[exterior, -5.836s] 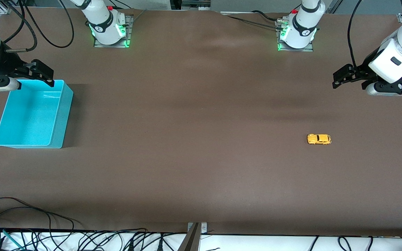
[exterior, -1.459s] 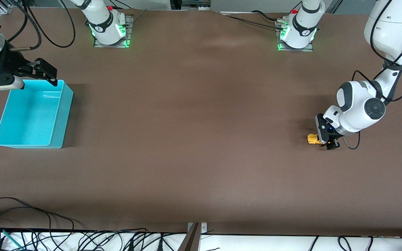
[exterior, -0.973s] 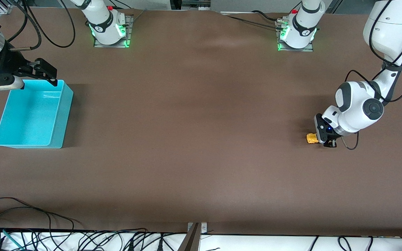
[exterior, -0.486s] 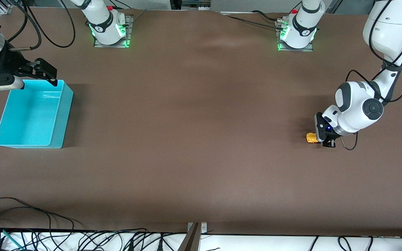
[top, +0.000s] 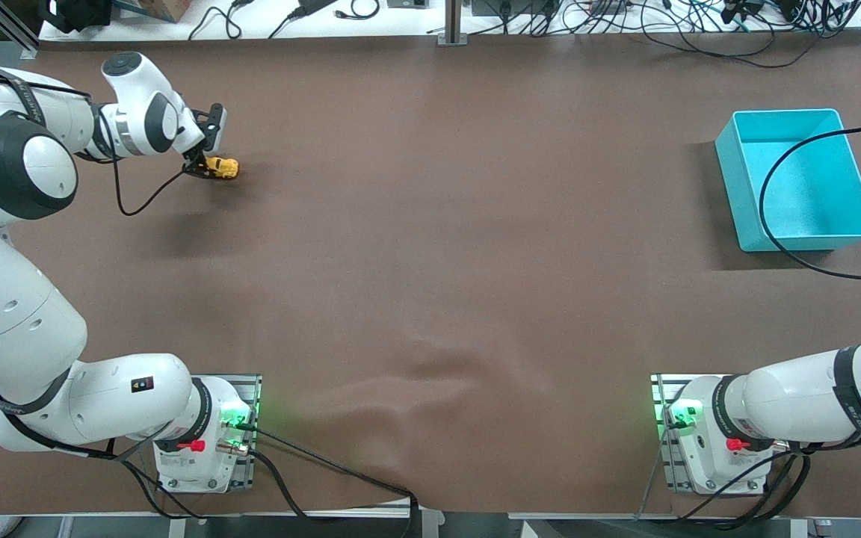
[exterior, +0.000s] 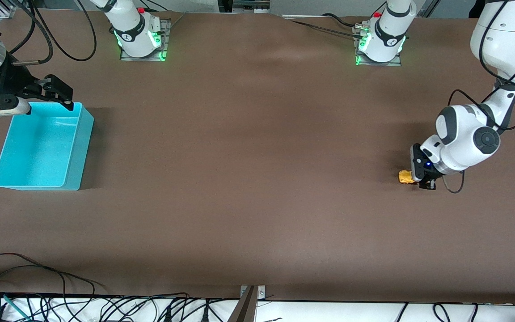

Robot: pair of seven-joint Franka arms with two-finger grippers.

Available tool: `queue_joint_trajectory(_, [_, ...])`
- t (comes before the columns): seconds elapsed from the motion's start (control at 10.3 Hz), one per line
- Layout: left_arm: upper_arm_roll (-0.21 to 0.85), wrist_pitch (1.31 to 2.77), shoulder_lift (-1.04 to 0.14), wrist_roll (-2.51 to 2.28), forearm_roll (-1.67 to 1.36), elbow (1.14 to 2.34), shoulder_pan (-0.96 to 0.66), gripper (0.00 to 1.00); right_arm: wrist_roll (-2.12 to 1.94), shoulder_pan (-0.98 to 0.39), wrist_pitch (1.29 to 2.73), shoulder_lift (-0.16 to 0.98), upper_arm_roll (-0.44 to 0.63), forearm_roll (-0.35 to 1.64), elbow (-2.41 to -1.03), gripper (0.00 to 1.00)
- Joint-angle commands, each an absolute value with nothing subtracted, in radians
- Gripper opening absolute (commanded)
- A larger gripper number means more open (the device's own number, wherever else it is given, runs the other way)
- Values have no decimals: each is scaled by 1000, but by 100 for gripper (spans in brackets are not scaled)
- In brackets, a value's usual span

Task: Wind up and store yellow beetle car
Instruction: 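Lower the left gripper and close it on the yellow car, then drag the held car backward along the table with the left gripper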

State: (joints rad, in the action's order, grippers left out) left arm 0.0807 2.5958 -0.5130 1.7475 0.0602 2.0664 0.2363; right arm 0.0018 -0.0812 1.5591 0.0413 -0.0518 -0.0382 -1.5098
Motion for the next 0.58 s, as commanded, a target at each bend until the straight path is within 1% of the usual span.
queue_joint_trajectory(0.0, [83,2602,-563,1831,77,2029,302,6,15,-81,1559,31,-52,-38,-1509,100])
queue_joint_trajectory(0.49, [81,2602,-601,1950,77,1973,397,6,14,-81,1559,31,-52,-38,-1509,100])
